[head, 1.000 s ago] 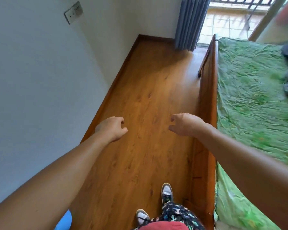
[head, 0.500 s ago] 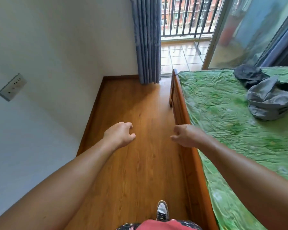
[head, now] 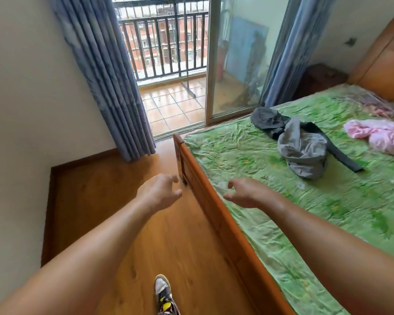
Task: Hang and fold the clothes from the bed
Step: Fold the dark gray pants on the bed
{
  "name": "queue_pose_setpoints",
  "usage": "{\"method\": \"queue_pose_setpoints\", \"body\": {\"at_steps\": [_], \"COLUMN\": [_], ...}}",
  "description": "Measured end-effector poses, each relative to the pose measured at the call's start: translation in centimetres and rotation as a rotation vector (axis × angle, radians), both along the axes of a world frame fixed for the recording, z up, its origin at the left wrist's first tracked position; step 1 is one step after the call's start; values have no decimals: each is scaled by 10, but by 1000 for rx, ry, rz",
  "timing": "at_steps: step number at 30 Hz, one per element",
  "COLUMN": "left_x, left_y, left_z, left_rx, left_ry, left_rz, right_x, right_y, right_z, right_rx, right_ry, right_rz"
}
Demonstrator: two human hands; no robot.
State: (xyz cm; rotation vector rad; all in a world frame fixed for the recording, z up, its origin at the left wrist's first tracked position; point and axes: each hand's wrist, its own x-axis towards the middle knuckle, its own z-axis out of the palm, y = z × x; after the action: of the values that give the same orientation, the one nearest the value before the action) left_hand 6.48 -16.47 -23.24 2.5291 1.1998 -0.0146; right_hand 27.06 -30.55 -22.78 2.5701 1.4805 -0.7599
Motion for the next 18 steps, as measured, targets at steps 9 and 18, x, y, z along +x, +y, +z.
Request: {"method": "queue_pose_setpoints", "body": {"at_steps": [9,18], "left_x": [17,106], "left_y": [223,423], "left_z": [29,17], "left_rx": [8,22], "left_ry": [60,117], "left_rz": [-99,-144], "right_x": [13,91], "right_y": [211,401], "right_z": [21,-5], "right_rx": [18,19], "right_ry": [2,24], "right_rz": [-128,-135]}}
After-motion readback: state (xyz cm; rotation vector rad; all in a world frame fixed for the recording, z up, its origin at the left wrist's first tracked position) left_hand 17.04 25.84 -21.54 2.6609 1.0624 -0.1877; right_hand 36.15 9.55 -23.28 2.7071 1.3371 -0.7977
